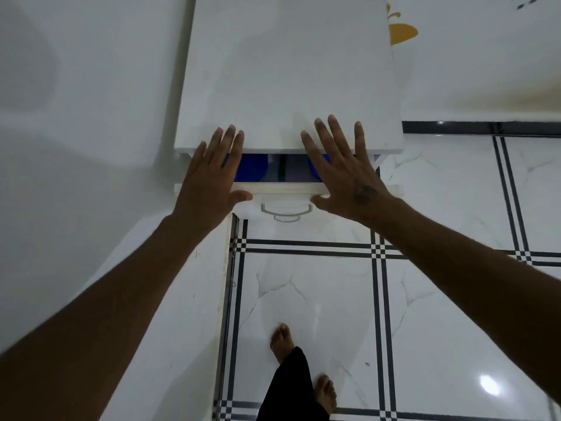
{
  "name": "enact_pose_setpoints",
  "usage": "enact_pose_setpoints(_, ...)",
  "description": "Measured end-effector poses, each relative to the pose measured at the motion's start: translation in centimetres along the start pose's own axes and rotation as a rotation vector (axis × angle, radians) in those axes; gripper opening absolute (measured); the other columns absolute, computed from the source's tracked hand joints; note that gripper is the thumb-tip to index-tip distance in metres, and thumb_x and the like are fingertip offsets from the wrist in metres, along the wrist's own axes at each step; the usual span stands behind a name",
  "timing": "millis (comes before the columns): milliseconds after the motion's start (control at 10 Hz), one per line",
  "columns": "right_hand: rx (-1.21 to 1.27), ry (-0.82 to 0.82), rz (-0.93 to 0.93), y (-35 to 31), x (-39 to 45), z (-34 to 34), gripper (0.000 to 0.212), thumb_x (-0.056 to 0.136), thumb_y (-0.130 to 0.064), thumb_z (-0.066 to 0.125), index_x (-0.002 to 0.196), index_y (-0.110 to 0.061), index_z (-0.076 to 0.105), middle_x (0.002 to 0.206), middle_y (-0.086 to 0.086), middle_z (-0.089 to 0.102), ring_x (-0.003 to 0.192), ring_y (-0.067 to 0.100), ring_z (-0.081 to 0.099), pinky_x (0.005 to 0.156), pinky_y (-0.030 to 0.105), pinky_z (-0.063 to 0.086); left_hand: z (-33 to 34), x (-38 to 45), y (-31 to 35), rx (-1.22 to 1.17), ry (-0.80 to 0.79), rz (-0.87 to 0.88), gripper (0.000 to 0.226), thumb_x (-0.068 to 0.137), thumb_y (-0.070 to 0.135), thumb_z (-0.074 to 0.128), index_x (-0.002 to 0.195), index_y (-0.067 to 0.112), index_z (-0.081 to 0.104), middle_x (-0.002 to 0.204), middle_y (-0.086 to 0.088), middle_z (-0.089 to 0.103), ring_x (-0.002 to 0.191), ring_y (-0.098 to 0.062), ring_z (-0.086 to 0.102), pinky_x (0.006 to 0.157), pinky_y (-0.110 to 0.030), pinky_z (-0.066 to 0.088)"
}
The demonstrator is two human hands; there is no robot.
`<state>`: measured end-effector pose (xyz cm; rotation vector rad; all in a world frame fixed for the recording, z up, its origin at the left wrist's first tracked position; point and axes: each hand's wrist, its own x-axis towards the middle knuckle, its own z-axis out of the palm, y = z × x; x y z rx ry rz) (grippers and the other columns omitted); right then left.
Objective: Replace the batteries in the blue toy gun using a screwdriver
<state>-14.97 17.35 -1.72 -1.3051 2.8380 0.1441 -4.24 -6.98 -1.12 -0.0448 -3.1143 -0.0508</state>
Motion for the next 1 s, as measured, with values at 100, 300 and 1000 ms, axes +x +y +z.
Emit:
enact_pose_setpoints(100,0.06,0.01,0.039,1.3,0.9,0.8,0.102,0.08,-0.049,0.068,0.155,-0.012,0.009,0.161,0.021,0.01,0.149,0.039,0.006,0.116,0.065,0.007,0.7,1.2,-0.5,0.038,0.022,0.031,0.094,0.082,0.036,0.071,0.154,0.009,0.016,0.16,-0.015,0.017,0.148,-0.032,0.013,0.119,-0.048,0.015)
enact_pose_setpoints(300,0.115,0.156,0.072,2.5,2.0,1.1,0.073,0.081,-0.019,0.068,0.146,-0.019,0.033,0.149,0.011,0.037,0.138,0.031,0.034,0.114,0.055,0.025,1.5,2.3,-0.9,0.058,0.134,-0.001,0.083,0.081,0.03,0.074,0.149,0.009,0.031,0.148,-0.015,0.04,0.138,-0.032,0.036,0.113,-0.044,0.028)
enact_pose_setpoints(1000,0.377,0.046,0.166,1.7,1.6,-1.5,0.071,0.08,-0.04,0.066,0.144,-0.024,0.038,0.153,0.009,0.033,0.142,0.027,0.029,0.114,0.052,0.023,-1.7,1.6,2.5,-0.04,0.198,-0.162,0.069,0.079,0.023,0.067,0.14,0.012,0.038,0.137,-0.014,0.044,0.123,-0.032,0.044,0.102,-0.043,0.037)
